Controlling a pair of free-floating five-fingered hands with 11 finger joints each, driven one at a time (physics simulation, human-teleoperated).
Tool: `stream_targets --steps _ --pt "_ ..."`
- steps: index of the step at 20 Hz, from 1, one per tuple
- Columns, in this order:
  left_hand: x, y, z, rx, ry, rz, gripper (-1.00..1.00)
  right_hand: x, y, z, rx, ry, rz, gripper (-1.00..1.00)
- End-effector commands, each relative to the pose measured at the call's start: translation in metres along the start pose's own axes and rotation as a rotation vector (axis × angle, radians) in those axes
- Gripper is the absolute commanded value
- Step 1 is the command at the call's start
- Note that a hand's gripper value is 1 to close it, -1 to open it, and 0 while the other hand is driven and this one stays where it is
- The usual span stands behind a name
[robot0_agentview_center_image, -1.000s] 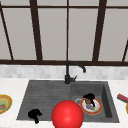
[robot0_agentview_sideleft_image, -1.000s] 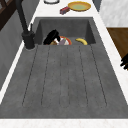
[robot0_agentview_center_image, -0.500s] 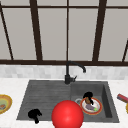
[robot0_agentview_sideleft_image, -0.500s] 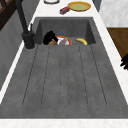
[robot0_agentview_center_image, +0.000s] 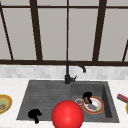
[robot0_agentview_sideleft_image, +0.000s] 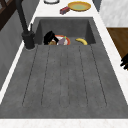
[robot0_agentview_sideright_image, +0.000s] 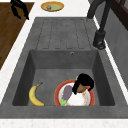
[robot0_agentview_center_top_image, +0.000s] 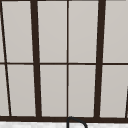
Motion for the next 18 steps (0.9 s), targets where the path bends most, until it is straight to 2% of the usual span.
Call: stream_targets --steps 1,4,10,18 --pt "0.000 0.000 0.000 0.000 0.000 0.000 0.00 0.000 0.000 0.000 -0.063 0.009 0.013 -1.00" --pt "0.000 0.000 0.000 0.000 0.000 0.000 0.00 -0.001 -0.004 0.014 -0.063 -0.005 -0.009 -1.00" --pt "0.000 0.000 0.000 0.000 0.000 0.000 0.00 -0.003 0.009 0.030 -0.253 -0.029 0.022 -1.00" --pt "0.000 0.000 0.000 0.000 0.000 0.000 0.00 0.009 0.004 0.081 -0.281 -0.116 0.007 -1.00"
